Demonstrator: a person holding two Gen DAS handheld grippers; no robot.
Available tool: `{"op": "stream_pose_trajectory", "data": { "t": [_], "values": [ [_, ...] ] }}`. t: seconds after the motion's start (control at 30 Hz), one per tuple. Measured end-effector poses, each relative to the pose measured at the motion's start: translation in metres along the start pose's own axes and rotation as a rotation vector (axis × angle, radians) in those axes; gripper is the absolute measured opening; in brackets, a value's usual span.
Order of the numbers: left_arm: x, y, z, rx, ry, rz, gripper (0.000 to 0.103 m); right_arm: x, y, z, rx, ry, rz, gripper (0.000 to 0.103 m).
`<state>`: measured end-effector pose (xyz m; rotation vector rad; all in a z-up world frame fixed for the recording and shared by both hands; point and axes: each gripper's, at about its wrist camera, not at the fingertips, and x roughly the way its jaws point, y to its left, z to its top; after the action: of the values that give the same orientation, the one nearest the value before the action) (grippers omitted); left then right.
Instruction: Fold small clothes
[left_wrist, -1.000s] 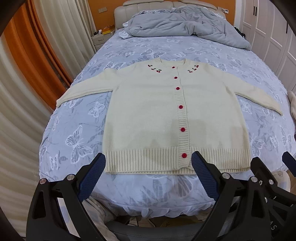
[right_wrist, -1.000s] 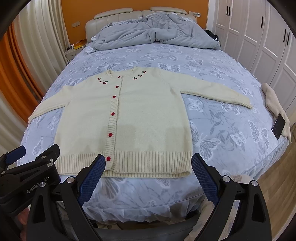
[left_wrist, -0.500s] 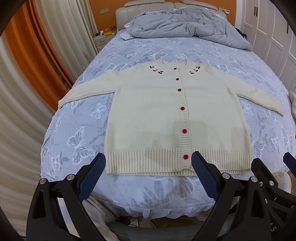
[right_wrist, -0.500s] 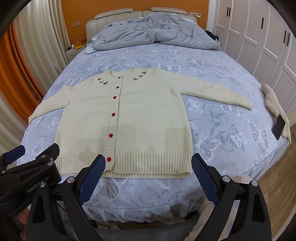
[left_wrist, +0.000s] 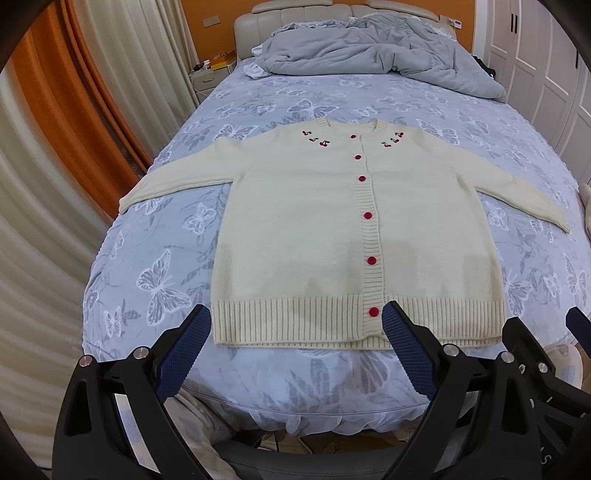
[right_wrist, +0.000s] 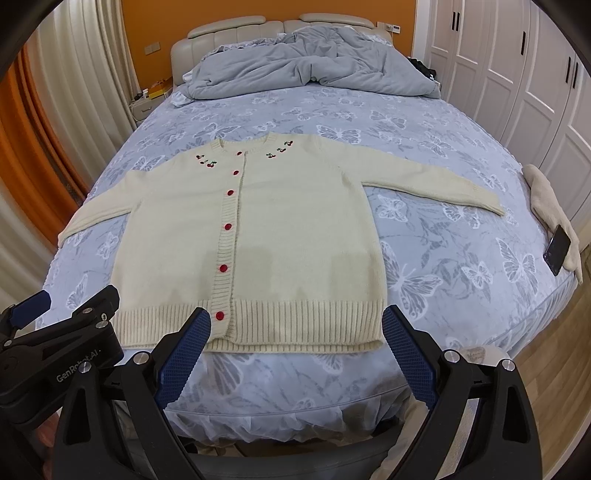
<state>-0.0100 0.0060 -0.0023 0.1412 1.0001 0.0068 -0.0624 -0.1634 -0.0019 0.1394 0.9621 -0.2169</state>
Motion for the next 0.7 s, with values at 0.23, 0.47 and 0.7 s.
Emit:
{"op": "stream_pose_trajectory", "data": {
  "t": [0.23, 0.47, 0.7],
  "values": [
    [-0.0005, 0.0009, -0.0003, 0.002, -0.001, 0.003, 0.091, 0.0004, -0.0004, -0.0003, 0.0, 0.001, 0.0, 0.092],
    [-0.0007, 0.0003, -0.0005, 0.006, -0.004, 0.007, 0.091, -0.0009, -0.0002, -0.0002, -0.001, 0.001, 0.0, 0.092],
    [-0.001, 0.0021, -0.0002, 0.0, -0.003, 0.01, 0.091, -0.0012, -0.0007, 0.0, 0.001, 0.0, 0.0, 0.092]
  ]
}}
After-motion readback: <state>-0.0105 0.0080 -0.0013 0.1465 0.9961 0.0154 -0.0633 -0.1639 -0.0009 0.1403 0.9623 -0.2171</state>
